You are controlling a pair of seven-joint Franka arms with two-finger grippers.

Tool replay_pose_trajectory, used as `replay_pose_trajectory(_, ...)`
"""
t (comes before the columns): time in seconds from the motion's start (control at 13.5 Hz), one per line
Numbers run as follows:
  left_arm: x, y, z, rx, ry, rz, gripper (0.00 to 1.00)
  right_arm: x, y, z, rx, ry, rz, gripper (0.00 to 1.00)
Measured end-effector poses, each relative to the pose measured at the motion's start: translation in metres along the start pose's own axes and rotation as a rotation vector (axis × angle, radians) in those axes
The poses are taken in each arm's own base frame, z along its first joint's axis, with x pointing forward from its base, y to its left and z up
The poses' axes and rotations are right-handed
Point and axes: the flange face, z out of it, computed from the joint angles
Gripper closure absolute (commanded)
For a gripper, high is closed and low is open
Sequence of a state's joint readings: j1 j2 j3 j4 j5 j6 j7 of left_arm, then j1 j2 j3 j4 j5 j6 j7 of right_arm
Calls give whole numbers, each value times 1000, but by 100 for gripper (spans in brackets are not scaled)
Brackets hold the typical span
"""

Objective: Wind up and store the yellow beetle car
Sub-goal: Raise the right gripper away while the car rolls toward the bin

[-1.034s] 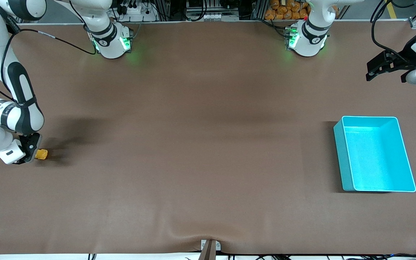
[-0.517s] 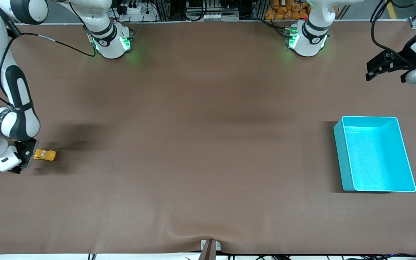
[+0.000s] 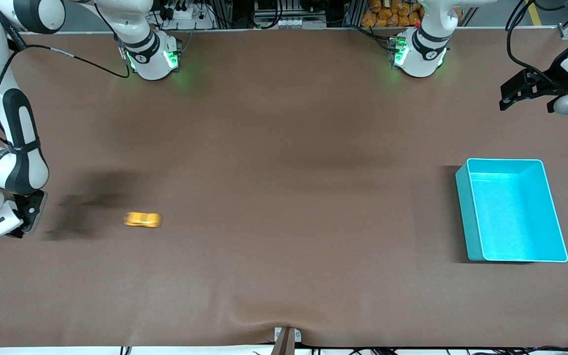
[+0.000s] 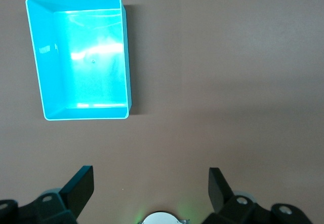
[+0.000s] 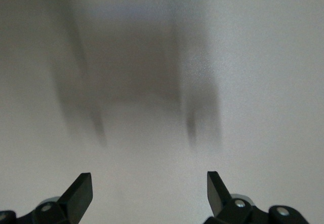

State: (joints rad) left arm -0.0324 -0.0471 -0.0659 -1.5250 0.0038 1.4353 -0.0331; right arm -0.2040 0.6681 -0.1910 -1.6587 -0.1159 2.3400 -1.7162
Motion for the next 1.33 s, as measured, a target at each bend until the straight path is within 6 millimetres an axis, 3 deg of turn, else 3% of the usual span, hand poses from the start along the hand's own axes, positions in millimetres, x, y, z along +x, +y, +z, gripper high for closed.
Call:
replay_pose_trajectory(0.89,0,0,0,0,0,0,0,0,5,-9,-6,58,55,0)
replay_pose_trajectory(1.18,1,-1,1,0,-2,-1,0,-1,14,-30,21,128,103,0)
replay_pose_trajectory(1.33,1,-1,2,0,-4,-2,0,0,23,-55,24,168,121,0)
